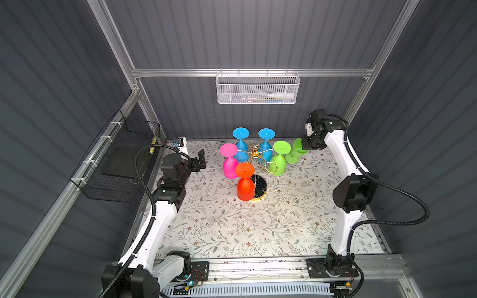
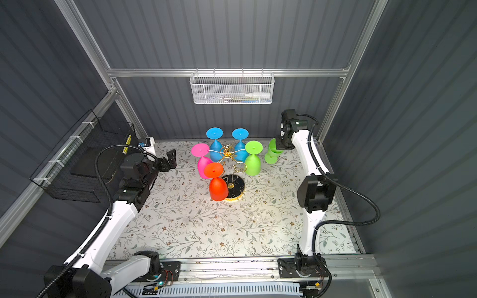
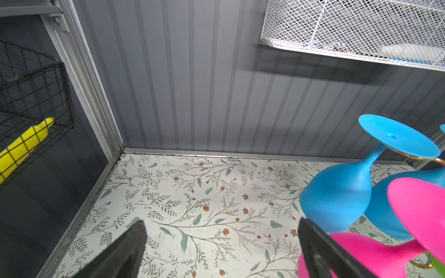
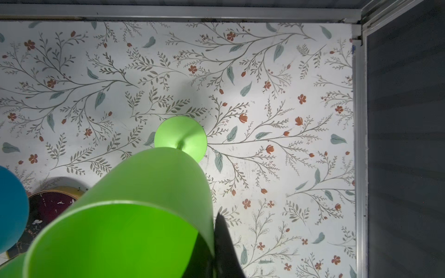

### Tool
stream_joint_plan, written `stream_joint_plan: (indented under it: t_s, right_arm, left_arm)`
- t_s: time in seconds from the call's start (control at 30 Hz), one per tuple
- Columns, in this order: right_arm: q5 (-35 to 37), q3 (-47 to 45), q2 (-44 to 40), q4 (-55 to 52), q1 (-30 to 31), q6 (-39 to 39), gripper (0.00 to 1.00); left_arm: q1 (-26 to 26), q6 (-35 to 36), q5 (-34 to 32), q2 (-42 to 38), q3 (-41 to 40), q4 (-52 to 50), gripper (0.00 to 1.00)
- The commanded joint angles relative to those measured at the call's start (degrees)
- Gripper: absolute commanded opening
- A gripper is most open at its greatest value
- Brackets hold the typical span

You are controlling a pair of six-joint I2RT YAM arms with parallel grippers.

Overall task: Take the wine glass off the wine glass rack
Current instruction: Place the wine glass at the top-right of the table.

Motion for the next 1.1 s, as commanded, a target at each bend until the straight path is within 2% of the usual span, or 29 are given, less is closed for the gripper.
stream_joint_plan:
  t_s: [0.0, 0.43, 0.77, 1.07]
  right_arm:
    - [0.13, 1.89, 1.26, -1.53, 0.36, -0.62, 0.0]
    - [3.17, 7.7, 6.58, -7.17, 1.45, -1.89, 0.0]
    - [2.87, 7.99, 7.95, -7.56, 1.76, -2.03, 0.0]
    - [2.9, 7.23, 8.49, -7.95, 1.85, -1.99, 0.04]
  left_arm:
    - [0.29, 1.0, 0.45, -1.04, -0.28, -0.65, 1.0]
    - [0.34, 0.07, 2.21, -0.3, -0.13, -0.78, 1.0]
    - [0.34, 0.04, 2.54, -0.13, -0.04, -1.12, 1.0]
    - [0.34, 0.0, 2.65, -0.04, 0.21, -1.4, 1.0]
